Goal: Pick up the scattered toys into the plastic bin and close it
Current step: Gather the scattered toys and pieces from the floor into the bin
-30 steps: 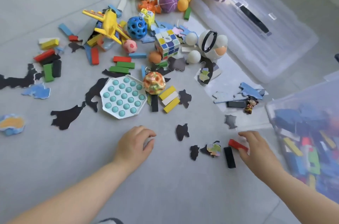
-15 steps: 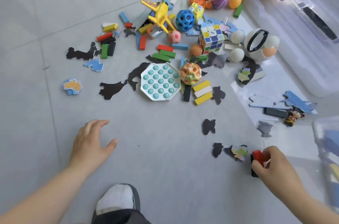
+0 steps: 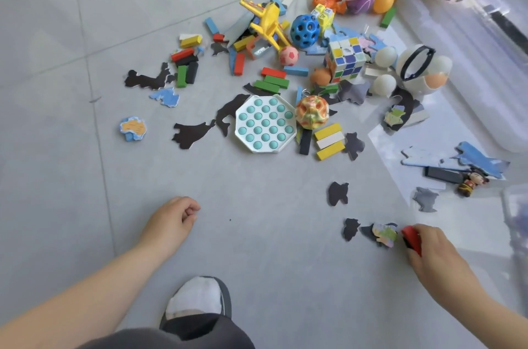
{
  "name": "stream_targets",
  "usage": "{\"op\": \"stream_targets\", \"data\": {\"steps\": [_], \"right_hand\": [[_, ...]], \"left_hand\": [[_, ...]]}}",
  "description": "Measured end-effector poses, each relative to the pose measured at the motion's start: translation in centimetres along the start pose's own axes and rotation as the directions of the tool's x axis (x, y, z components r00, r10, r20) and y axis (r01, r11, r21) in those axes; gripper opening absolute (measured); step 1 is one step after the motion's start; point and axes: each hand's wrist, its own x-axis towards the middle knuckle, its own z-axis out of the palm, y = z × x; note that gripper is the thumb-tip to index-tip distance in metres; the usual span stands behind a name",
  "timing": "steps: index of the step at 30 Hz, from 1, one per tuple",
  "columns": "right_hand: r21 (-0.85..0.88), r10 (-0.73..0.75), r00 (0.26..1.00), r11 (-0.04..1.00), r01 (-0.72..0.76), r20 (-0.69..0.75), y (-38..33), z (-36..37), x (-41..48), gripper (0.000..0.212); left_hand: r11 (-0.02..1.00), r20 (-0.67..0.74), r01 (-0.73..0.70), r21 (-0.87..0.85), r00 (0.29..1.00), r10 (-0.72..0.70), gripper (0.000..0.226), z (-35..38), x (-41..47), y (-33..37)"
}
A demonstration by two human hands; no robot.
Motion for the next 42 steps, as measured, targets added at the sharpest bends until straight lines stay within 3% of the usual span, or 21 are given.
{"op": "stream_targets", "data": {"steps": [3,5,8,11,13,15,20,23,25,27,31,35,36,39,42], "right_hand": [[0.061,-0.034,0.999,0.997,0.037,-0.040,-0.2,-0.1,-0.1,0.021],[0.068,-0.134,0.989,0.988,0.139,-0.067,-0.6,-0.2,-0.1,0.013],[-0.013,-0.293,0.949,0.956,0.294,-0.118,-1.6,0.2,0.3,0.020],[-0.202,-0.425,0.890,0.898,0.392,-0.166,-2.3,1.5,1.0,0.032],[-0.351,-0.477,0.870,0.842,0.410,-0.128,-2.4,1.9,1.4,0.047],[-0.426,-0.508,0.854,0.801,0.420,-0.112,-2.5,1.8,1.5,0.047],[-0.442,-0.505,0.857,0.794,0.418,-0.097,-2.1,1.8,2.0,0.049],[-0.457,-0.494,0.863,0.795,0.398,-0.107,-2.2,1.4,2.4,0.040],[-0.459,-0.476,0.872,0.803,0.380,-0.110,-2.2,1.0,2.6,0.041],[-0.459,-0.465,0.876,0.811,0.364,-0.127,-1.9,0.8,2.6,0.028],[-0.332,-0.296,0.949,0.910,0.248,-0.104,-0.9,0.5,2.4,0.017],[-0.281,-0.350,0.919,0.914,0.292,-0.185,-0.1,0.3,2.5,0.005],[-0.286,-0.374,0.907,0.906,0.313,-0.193,0.1,0.2,2.5,0.007],[-0.250,-0.267,0.961,0.938,0.241,-0.077,0.4,-0.5,2.0,0.020],[-0.242,-0.218,0.971,0.951,0.191,-0.093,0.2,-0.8,1.5,0.022]], "left_hand": [[0.997,0.039,-0.072,0.011,0.997,0.072,0.018,-0.1,0.4,2.1],[0.966,0.183,-0.101,0.239,0.981,0.058,0.035,-0.8,0.3,2.2],[0.834,0.307,-0.123,0.537,0.950,-0.058,0.057,-1.9,-0.4,0.5],[0.883,0.278,-0.037,0.467,0.954,-0.107,0.047,-1.9,-1.1,-1.3],[0.953,0.244,-0.021,0.303,0.968,-0.057,0.032,-1.8,-1.2,-2.1],[0.987,0.225,-0.040,0.155,0.974,0.004,0.036,-1.9,-1.1,-2.5],[1.000,0.228,-0.016,0.019,0.974,0.012,0.036,-1.1,0.2,-2.1],[0.990,0.260,-0.099,0.097,0.963,0.070,0.027,-0.5,1.2,-0.7],[0.971,0.270,-0.157,0.181,0.957,0.105,0.035,-0.3,1.6,0.6],[0.960,0.280,-0.186,0.209,0.952,0.124,0.042,0.0,1.9,1.8],[0.947,0.254,-0.224,0.229,0.953,0.164,0.044,0.7,2.5,2.9],[0.949,0.187,-0.199,0.243,0.970,0.155,0.020,0.9,2.3,3.2],[0.951,0.172,-0.187,0.245,0.974,0.147,0.023,0.9,2.1,3.1],[0.957,0.119,-0.155,0.245,0.984,0.129,0.043,0.6,1.4,2.2],[0.969,0.101,-0.068,0.236,0.994,0.045,0.048,0.4,1.0,0.4]]}}
